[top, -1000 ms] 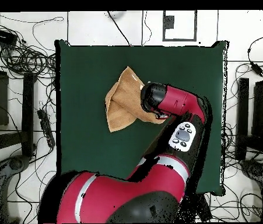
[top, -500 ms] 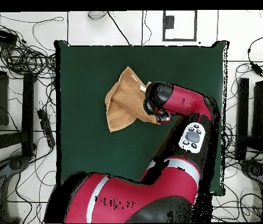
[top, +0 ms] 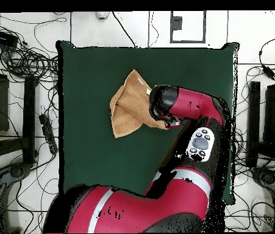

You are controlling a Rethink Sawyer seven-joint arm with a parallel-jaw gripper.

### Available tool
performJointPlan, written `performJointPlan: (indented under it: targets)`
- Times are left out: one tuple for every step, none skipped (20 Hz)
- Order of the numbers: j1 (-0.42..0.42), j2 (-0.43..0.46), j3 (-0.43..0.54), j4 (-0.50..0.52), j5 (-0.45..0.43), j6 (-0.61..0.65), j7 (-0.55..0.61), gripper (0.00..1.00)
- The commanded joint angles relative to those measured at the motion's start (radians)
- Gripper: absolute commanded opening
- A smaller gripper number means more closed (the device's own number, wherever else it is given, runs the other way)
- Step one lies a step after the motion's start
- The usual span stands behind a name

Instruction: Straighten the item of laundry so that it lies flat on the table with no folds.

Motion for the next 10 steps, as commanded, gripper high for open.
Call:
performJointPlan:
  targets:
    - [0.034,-0.057,0.103,0.038,-0.067,0.018,-0.158,0.0]
    - [0.035,-0.058,0.107,0.036,-0.068,-0.027,-0.135,0.0]
    - [0.041,-0.062,0.098,0.025,-0.083,-0.053,-0.123,0.0]
    - [0.047,-0.066,0.088,0.014,-0.098,-0.08,-0.111,0.0]
    - [0.049,-0.074,0.085,0.007,-0.107,-0.089,-0.107,0.0]
    - [0.051,-0.086,0.084,-0.003,-0.113,-0.073,-0.112,0.0]
    - [0.053,-0.099,0.084,-0.013,-0.12,-0.058,-0.116,0.0]
    - [0.05,-0.116,0.09,-0.017,-0.118,-0.024,-0.133,0.0]
    - [0.049,-0.126,0.096,-0.021,-0.118,-0.002,-0.138,0.0]
    - [0.047,-0.136,0.103,-0.02,-0.117,0.015,-0.142,0.0]
